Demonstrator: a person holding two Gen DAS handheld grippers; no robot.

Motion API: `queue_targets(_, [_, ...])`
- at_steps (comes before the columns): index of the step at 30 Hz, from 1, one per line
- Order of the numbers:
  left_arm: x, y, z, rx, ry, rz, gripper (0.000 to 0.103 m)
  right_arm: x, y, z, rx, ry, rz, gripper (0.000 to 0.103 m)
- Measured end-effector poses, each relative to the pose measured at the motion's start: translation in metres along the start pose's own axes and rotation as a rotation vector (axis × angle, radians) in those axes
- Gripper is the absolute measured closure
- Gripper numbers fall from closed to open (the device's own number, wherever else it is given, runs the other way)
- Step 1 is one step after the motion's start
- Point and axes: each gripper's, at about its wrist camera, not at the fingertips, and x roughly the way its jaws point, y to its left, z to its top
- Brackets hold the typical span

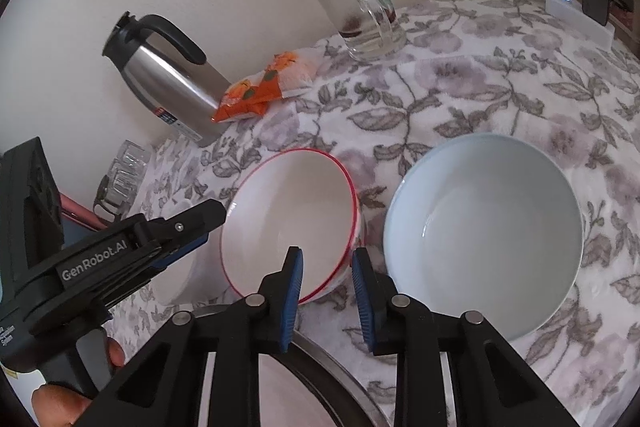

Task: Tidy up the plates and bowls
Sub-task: 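Close both tools on the red-rimmed bowl rim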

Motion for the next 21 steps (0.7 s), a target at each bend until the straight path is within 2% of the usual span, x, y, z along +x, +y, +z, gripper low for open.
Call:
queue_targets(4, [0.007,-0.001,-0.001,0.015,0.014,0.018,0.067,0.007,-0.002,-0.001,0.003,0.018,-0.013,0.076])
queue_targets(6, [0.011,-0.001,-0.001,0.019,0.021,0.023,0.067,0.01,-0.001,-0.001,-0.003,0.026,-0.019,0.079])
queue_targets(21, [0.034,-0.004,-0.002,0.039,0.073,0.034,0.067,0.021,-0.002,0.0,0.007,0.041,-0.02,0.079])
